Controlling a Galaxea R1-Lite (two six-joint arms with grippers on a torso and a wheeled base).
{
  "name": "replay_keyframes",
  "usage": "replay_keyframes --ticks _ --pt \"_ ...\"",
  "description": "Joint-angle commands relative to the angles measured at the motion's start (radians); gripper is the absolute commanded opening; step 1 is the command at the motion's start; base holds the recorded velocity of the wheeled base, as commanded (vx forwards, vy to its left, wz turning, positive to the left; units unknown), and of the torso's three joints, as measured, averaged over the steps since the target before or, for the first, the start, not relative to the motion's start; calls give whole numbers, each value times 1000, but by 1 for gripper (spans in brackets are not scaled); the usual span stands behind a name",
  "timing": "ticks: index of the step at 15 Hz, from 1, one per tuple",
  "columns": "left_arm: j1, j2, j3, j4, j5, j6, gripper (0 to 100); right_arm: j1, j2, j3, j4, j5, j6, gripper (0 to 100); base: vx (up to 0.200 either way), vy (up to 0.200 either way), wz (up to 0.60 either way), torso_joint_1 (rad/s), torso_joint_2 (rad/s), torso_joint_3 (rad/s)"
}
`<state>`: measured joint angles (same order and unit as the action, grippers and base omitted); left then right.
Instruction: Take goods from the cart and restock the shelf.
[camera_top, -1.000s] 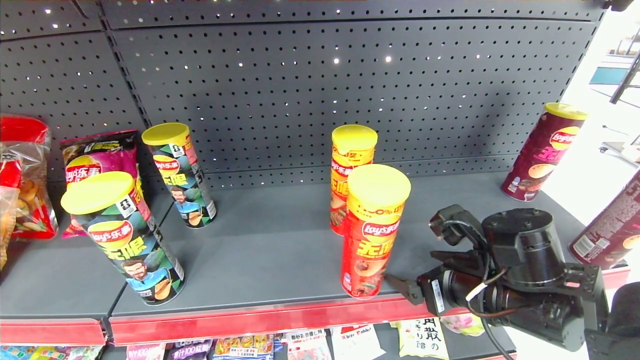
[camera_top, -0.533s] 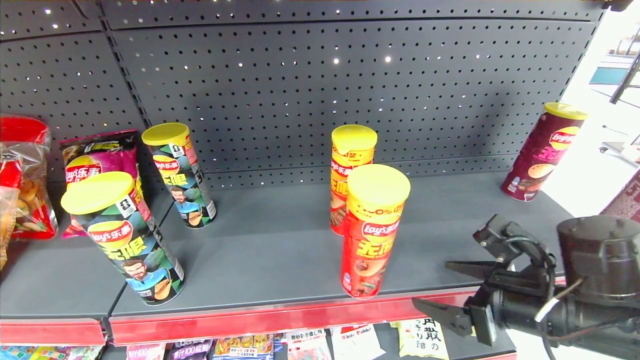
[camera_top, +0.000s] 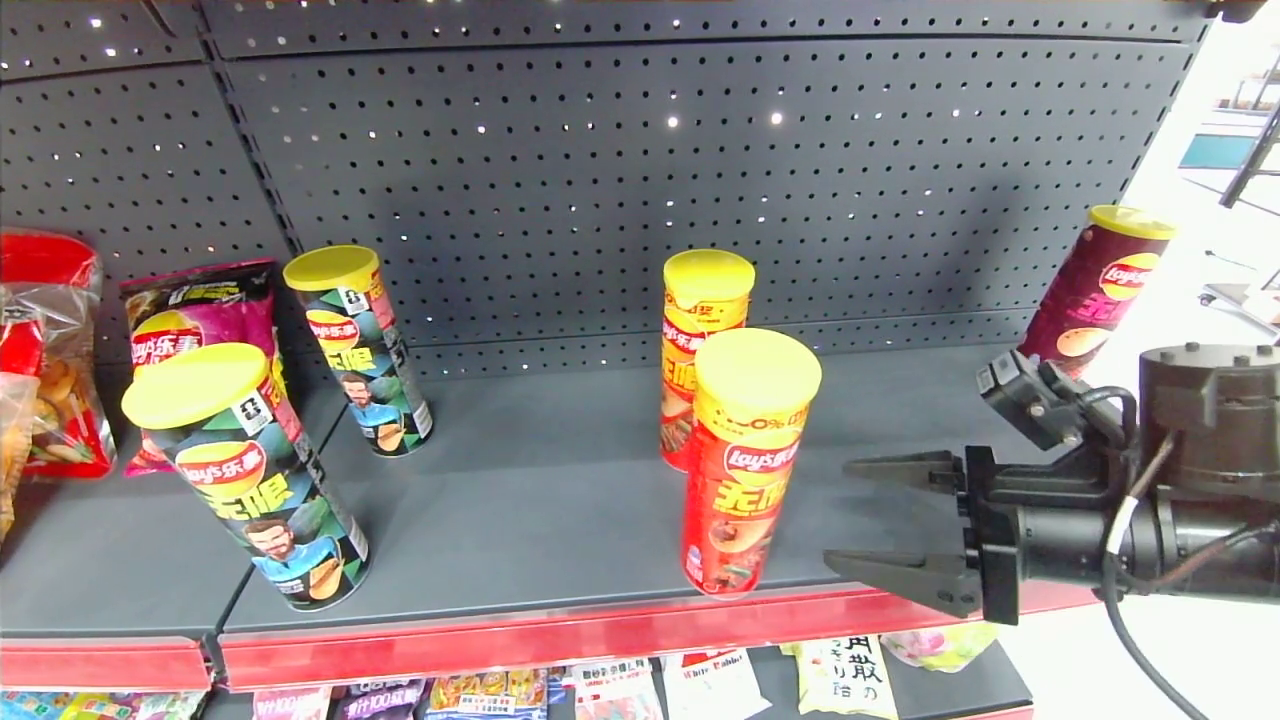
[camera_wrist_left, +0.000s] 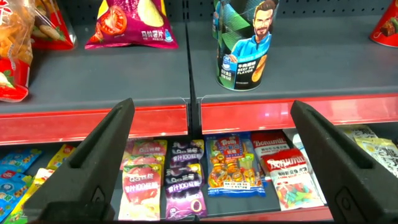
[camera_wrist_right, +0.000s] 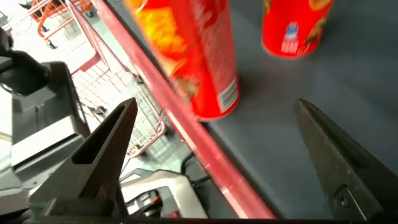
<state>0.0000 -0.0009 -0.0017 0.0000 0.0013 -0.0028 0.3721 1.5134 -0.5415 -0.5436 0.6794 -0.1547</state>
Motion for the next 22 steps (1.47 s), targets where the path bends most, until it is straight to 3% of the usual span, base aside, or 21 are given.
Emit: replay_keyframes --ticks 1,5,12,22 --pt "0 1 0 0 0 0 100 -2 76 -49 -1 12 -11 100 0 0 0 0 0 0" --pt "0 1 0 0 0 0 100 2 165 -75 -125 74 -25 100 0 0 0 0 0 0" --pt "0 1 0 0 0 0 100 11 194 -112 -151 181 -80 100 0 0 0 0 0 0" --pt "0 1 0 0 0 0 100 87 249 -189 -151 187 -97 100 0 0 0 0 0 0"
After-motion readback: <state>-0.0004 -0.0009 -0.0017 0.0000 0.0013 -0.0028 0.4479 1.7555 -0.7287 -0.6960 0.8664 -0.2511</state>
